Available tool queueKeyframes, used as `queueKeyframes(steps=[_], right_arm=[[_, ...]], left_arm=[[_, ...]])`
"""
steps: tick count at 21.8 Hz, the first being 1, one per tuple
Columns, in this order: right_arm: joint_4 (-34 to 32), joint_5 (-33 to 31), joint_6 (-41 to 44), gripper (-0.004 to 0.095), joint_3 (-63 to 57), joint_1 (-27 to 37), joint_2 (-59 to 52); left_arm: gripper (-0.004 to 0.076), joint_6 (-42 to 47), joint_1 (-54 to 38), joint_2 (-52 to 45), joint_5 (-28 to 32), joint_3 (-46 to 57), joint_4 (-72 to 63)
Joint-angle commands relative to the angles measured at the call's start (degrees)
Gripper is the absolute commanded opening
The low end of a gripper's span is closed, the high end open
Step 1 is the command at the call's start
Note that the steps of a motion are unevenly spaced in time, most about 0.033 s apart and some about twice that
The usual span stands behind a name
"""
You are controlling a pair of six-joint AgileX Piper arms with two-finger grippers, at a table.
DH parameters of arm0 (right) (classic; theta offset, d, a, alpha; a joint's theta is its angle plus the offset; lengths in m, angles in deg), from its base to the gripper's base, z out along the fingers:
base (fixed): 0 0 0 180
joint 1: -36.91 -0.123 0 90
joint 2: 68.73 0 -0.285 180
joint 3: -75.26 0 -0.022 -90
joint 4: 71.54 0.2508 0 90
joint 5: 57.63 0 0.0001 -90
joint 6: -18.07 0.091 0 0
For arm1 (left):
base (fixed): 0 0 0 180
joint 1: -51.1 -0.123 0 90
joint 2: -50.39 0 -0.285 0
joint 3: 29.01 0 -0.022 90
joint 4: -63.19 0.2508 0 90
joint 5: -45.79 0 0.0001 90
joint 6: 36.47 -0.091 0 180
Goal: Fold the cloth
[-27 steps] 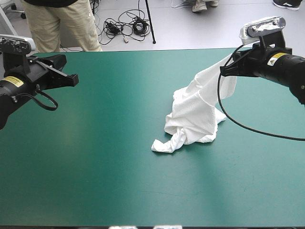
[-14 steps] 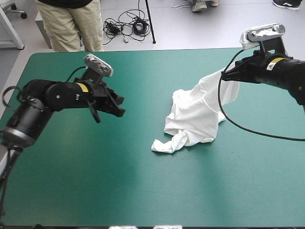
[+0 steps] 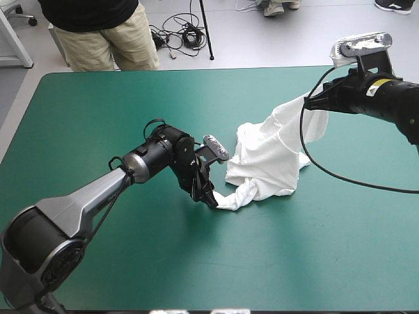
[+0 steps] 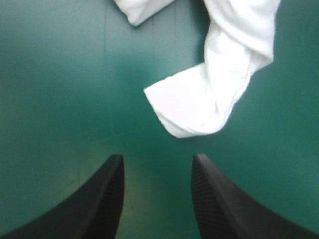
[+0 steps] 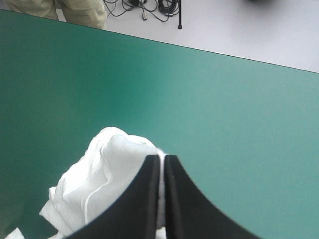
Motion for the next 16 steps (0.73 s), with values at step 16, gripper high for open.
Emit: queueKeyframes(steps=[16], right_arm=[[-0.11,4.91,-0.09,-0.0013,1.42,0.06,-1.78]], left_arm=[[0.0159,-3.43,3.37,8.56,3.49,-1.94,-7.35]])
